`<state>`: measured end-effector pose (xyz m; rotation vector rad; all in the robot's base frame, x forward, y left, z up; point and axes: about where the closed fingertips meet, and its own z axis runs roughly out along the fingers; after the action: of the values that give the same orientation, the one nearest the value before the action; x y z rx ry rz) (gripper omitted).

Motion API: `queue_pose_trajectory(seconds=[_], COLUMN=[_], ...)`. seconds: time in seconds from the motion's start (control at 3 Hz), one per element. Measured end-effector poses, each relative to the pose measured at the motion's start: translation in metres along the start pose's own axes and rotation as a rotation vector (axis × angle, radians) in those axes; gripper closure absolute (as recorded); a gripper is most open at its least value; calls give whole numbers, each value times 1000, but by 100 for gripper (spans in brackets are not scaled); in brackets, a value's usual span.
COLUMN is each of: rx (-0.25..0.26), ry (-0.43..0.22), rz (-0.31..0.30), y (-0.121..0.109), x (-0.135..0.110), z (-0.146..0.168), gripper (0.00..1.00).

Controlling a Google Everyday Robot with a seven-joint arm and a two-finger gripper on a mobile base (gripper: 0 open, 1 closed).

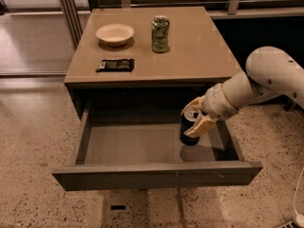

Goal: Place pepsi can into top drawer

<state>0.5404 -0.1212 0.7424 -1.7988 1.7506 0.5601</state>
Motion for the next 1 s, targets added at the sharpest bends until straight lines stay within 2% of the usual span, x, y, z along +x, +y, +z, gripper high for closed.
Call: queue_pose_trajectory(seconds=[0.33, 1.0], rx=[47, 110], ry=[19, -38], rz=[-47, -53], y=[-3, -22], x=[17, 43], z=[16, 48], gripper=[100, 100])
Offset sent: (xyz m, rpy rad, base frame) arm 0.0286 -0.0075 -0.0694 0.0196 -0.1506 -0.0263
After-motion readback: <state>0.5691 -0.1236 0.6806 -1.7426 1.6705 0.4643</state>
